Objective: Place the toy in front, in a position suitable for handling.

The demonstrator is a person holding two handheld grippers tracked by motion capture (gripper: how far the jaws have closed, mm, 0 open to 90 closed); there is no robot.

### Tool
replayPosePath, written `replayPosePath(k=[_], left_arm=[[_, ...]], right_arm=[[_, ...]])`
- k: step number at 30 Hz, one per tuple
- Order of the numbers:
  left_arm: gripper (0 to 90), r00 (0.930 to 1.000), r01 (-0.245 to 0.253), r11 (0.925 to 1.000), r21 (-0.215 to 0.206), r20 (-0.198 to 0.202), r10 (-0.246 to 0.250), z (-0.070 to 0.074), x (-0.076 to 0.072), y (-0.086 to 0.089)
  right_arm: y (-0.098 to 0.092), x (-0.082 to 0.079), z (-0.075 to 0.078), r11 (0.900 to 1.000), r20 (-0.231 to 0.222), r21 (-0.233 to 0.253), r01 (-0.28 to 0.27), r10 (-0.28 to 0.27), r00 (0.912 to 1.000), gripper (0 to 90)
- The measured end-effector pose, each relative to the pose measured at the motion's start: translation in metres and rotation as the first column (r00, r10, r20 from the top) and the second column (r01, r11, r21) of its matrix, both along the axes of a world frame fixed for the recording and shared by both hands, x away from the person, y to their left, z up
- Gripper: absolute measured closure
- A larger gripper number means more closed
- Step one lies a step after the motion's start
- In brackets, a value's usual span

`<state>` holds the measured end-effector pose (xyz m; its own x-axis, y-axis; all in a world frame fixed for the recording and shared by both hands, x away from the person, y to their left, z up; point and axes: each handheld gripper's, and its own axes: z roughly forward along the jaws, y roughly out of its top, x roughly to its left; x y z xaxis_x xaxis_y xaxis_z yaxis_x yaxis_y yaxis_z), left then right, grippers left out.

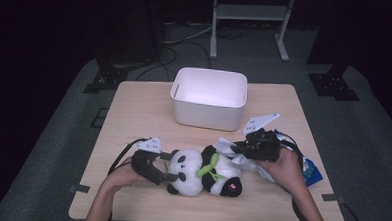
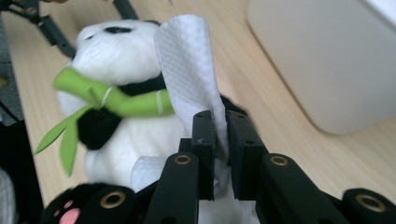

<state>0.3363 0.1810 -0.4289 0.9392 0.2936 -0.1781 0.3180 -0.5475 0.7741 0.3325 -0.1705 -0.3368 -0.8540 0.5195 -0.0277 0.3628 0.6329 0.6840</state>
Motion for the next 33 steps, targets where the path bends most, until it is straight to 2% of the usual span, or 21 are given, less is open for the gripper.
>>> replayPosePath(k=[4,6,9,13,16,19,24,26,29,33], left_arm=[[17.0,1.0000,0.000,1.0000,0.000,-0.003,0.000,0.000,0.000,0.000],[17.0,1.0000,0.000,1.0000,0.000,-0.003,0.000,0.000,0.000,0.000],[17.0,1.0000,0.002,1.0000,0.006,0.000,-0.002,0.000,0.000,0.000],[17.0,1.0000,0.003,1.0000,0.001,-0.001,-0.003,0.000,0.000,0.000],[17.0,1.0000,0.005,1.0000,0.005,0.004,-0.005,0.000,0.000,0.000],[17.0,1.0000,0.005,1.0000,0.004,0.005,-0.005,0.000,0.000,0.000],[17.0,1.0000,0.002,1.0000,0.000,0.000,-0.002,-0.001,0.000,0.000],[17.0,1.0000,0.001,1.0000,-0.006,-0.004,-0.001,-0.002,0.001,0.001],[17.0,1.0000,0.002,0.9999,-0.010,-0.002,-0.002,-0.002,0.001,0.001],[17.0,1.0000,0.003,1.0000,-0.007,0.001,-0.003,-0.002,0.000,0.000]], right_arm=[[0.006,0.010,0.005,1.000,0.013,-0.015,0.023,-0.023,0.9997,81.3],[0.011,0.015,0.002,0.998,0.008,-0.052,0.026,-0.025,0.9996,81.6],[0.019,0.020,-0.003,0.997,-0.013,-0.075,0.008,-0.009,0.9999,82.0],[0.027,0.023,0.005,0.997,-0.028,-0.075,-0.019,0.017,0.9995,82.0],[0.038,0.024,0.008,0.995,-0.023,-0.092,-0.044,0.042,0.9988,82.0],[0.052,0.027,0.007,0.990,-0.036,-0.122,-0.066,0.062,0.9974,82.0],[0.071,0.032,-0.004,0.978,-0.073,-0.182,-0.098,0.086,0.9936,82.0],[0.076,0.032,-0.005,0.977,-0.072,-0.190,-0.100,0.088,0.9935,82.0],[0.081,0.033,-0.001,0.980,-0.092,-0.157,-0.125,0.111,0.9895,82.0],[0.097,0.031,-0.001,0.972,-0.100,-0.173,-0.162,0.146,0.9842,82.0]])
